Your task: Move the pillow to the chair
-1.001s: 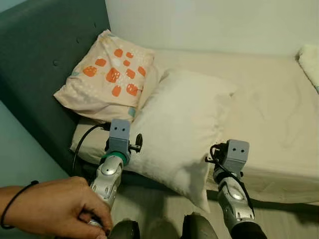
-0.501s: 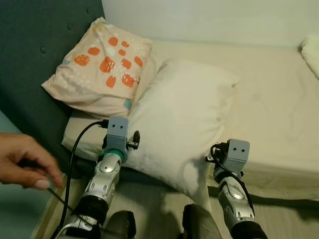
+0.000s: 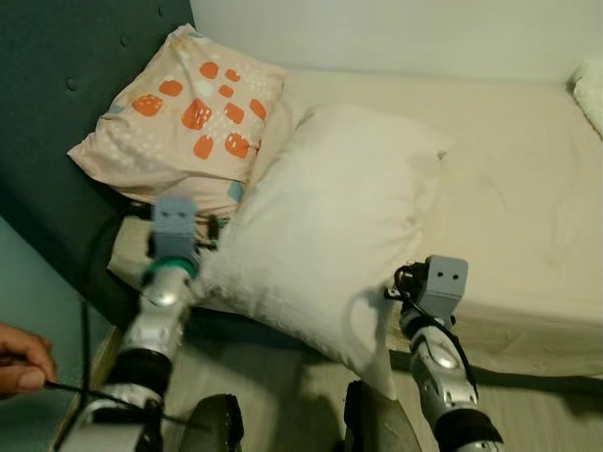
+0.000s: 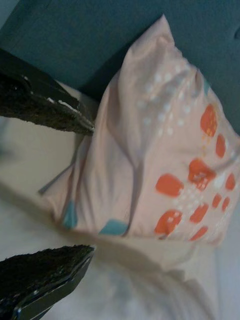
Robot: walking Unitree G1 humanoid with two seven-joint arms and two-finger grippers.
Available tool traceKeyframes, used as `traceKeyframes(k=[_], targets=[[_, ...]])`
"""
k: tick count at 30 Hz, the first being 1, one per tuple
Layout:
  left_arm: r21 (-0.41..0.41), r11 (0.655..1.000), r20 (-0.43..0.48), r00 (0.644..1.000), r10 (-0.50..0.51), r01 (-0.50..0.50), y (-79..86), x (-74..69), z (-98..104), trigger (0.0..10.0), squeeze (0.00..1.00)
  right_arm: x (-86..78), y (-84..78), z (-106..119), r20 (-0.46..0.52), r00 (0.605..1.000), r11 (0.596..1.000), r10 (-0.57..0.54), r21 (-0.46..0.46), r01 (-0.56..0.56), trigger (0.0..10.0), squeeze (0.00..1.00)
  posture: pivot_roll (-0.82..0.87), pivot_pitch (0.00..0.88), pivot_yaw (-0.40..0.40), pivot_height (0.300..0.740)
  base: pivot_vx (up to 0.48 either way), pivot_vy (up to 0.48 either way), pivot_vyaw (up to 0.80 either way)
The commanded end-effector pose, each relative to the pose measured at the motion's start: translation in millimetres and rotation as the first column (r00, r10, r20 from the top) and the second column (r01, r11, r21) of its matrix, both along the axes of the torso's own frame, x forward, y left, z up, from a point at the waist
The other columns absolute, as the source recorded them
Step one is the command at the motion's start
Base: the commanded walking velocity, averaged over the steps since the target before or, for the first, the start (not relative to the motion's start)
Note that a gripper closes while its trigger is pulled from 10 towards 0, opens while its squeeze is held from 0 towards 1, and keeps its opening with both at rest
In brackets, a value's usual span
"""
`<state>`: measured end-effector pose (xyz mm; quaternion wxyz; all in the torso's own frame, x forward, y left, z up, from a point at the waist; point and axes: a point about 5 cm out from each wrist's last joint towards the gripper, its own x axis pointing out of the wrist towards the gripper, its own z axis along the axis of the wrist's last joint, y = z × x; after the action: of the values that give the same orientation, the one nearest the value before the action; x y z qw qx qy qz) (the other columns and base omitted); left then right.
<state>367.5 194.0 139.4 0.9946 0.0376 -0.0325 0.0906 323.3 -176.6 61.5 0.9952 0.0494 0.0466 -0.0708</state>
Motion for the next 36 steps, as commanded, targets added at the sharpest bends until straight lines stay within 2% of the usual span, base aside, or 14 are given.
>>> traceKeyframes(k=[1, 5, 9, 13, 14, 15, 16, 17, 20, 29, 31, 32, 34, 36], targets=[[-0.073, 0.997, 0.0, 1.0, -0.011, 0.01, 5.6, -0.4, -4.3, 10.0, 0.0, 1.2, 2.8, -2.1, -0.006, 1.0, 1.0, -0.008, 0.03, 0.008, 10.0, 0.0, 0.01, 0.0, 0.052, 0.572, 0.0, 0.0, 0.0], [-0.129, 0.992, 0.014, 1.0, -0.011, 0.013, 13.8, 3.9, 0.9, 10.0, 0.0, 6.7, 4.5, 0.6, -0.008, 1.0, 0.997, -0.03, 0.076, 0.03, 10.0, 0.0, 0.01, 0.013, 0.051, 0.572, 0.0, 0.0, 0.0], [-0.112, 0.993, -0.002, 1.0, -0.022, 0.022, 16.6, 6.4, 1.0, 10.0, 0.0, 10.0, 6.1, 2.0, -0.014, 0.999, 0.994, -0.038, 0.106, 0.04, 10.0, 0.0, 0.01, 0.016, 0.051, 0.572, 0.0, 0.0, 0.0], [-0.152, 0.987, -0.032, 0.998, -0.063, 0.057, 18.7, 8.6, -2.5, 10.0, 0.0, 14.8, 7.9, 4.9, -0.016, 0.998, 0.98, -0.058, 0.191, 0.06, 10.0, 0.0, 0.0, 0.036, 0.061, 0.572, 0.0, 0.0, 0.0], [-0.171, 0.983, -0.041, 0.996, -0.074, 0.066, 20.4, 9.3, -3.7, 10.0, 0.0, 17.5, 7.0, 7.0, -0.015, 0.997, 0.966, -0.08, 0.245, 0.081, 10.0, 1.0, 0.0, 0.045, 0.067, 0.572, 0.0, 0.0, 0.0], [-0.189, 0.98, -0.048, 0.996, -0.08, 0.07, 21.8, 9.7, -4.5, 10.0, 0.1, 19.4, 6.4, 8.9, -0.01, 0.996, 0.951, -0.093, 0.295, 0.092, 10.0, 1.0, -0.01, 0.051, 0.069, 0.572, 0.0, 0.0, 0.0], [-0.205, 0.976, -0.053, 0.994, -0.091, 0.078, 22.4, 10.0, -5.4, 10.0, 1.0, 21.3, 5.2, 11.2, -0.003, 0.994, 0.933, -0.113, 0.344, 0.107, 10.0, 1.0, -0.01, 0.059, 0.074, 0.572, 0.0, 0.0, 0.0], [-0.205, 0.976, -0.053, 0.994, -0.091, 0.078, 22.4, 10.0, -5.4, 10.0, 1.0, 21.3, 5.2, 11.2, -0.003, 0.994, 0.933, -0.113, 0.344, 0.107, 10.0, 1.0, -0.01, 0.059, 0.074, 0.572, 0.0, 0.0, 0.0], [-0.278, 0.955, -0.054, 0.991, -0.122, 0.103, 22.5, 9.7, -9.2, 10.0, 1.0, 24.8, 4.0, 15.8, 0.017, 0.99, 0.887, -0.14, 0.446, 0.118, 10.0, 1.0, -0.01, 0.063, 0.078, 0.572, 0.0, 0.0, 0.0], [-0.343, 0.932, -0.049, 0.989, -0.141, 0.116, 24.4, 8.5, -13.2, 10.0, 1.0, 28.5, 8.9, 23.0, 0.066, 0.991, 0.858, -0.116, 0.509, 0.066, 10.0, 1.0, -0.03, 0.075, 0.089, 0.572, 0.0, 0.0, 0.0], [-0.4, 0.909, -0.087, 0.983, -0.162, 0.115, 28.0, 2.8, -26.0, 10.0, 1.0, 29.1, 12.5, 25.7, 0.098, 0.99, 0.829, -0.104, 0.558, 0.032, 10.0, 1.0, -0.05, 0.088, 0.111, 0.572, 0.0, 0.0, 0.0], [-0.4, 0.909, -0.087, 0.983, -0.162, 0.115, 28.0, 2.8, -26.0, 10.0, 1.0, 29.1, 12.5, 25.7, 0.098, 0.99, 0.829, -0.104, 0.558, 0.032, 10.0, 1.0, -0.05, 0.088, 0.111, 0.572, 0.0, 0.0, 0.0], [-0.47, 0.869, -0.089, 0.971, -0.223, 0.156, 24.9, 0.5, -32.4, 10.0, 1.0, 28.7, 15.4, 26.1, 0.11, 0.989, 0.798, -0.1, 0.603, 0.014, 10.0, 1.0, -0.05, 0.089, 0.119, 0.572, 0.0, 0.0, 0.0], [-0.486, 0.857, -0.085, 0.967, -0.242, 0.172, 23.1, 0.3, -33.3, 10.0, 1.0, 28.6, 16.1, 26.1, 0.113, 0.988, 0.782, -0.101, 0.623, 0.009, 10.0, 1.0, -0.05, 0.091, 0.12, 0.572, 0.0, 0.0, 0.0]])
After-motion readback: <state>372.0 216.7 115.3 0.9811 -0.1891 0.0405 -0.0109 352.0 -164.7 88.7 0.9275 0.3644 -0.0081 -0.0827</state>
